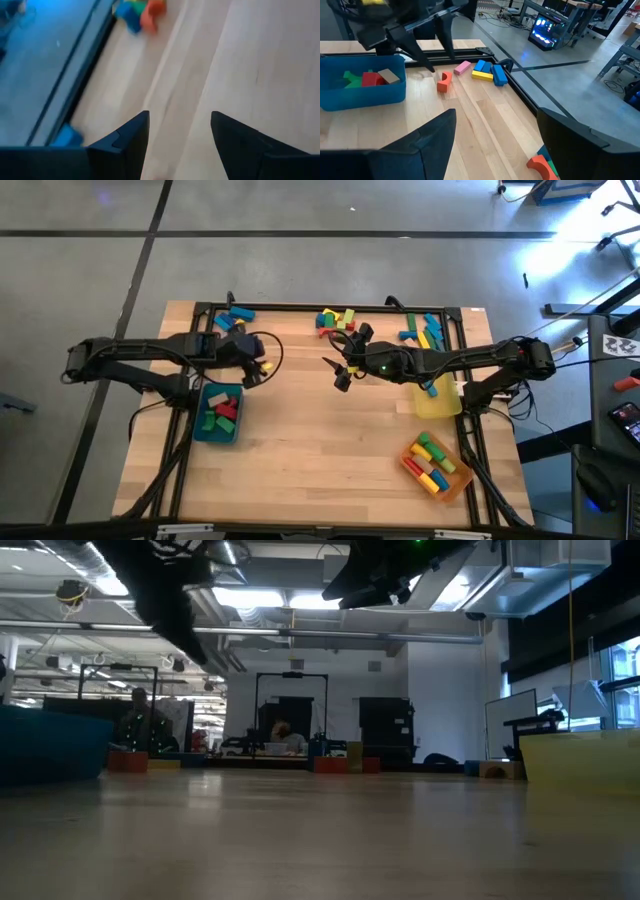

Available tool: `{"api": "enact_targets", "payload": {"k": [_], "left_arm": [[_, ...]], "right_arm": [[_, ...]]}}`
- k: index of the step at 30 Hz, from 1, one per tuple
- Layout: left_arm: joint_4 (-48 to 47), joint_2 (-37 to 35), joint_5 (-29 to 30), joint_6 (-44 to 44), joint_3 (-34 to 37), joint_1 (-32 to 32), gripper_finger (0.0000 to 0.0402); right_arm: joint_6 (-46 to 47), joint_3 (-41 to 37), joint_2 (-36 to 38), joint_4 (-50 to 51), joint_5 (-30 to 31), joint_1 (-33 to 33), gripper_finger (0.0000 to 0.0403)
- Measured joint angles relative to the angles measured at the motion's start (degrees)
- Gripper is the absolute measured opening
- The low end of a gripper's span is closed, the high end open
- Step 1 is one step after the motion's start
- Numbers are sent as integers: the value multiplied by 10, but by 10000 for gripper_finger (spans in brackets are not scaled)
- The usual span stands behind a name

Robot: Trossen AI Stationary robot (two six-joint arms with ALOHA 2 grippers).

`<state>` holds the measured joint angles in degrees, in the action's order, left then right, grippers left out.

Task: Sort blocks by size
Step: Put the blue cylindrical block into the orange bin

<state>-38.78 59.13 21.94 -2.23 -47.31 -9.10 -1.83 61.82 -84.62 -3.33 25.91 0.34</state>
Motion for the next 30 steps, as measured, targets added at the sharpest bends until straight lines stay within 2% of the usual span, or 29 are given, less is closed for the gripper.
{"api": "enact_targets", "payload": {"k": [9,12,18,25,30], "left_arm": [[207,-29,-39,-80,74,-1,196],[266,-47,-62,-101,98,-11,196],[273,-88,-72,-130,120,-45,196],[340,-130,-102,-98,152,-77,196],[391,-127,-109,-116,168,-87,196]], "right_arm": [[-1,0,0,2,1,0,280],[-2,0,0,1,20,0,280],[18,0,0,12,59,-10,280],[114,0,0,101,79,-67,280],[169,27,1,232,41,-129,280]]}}
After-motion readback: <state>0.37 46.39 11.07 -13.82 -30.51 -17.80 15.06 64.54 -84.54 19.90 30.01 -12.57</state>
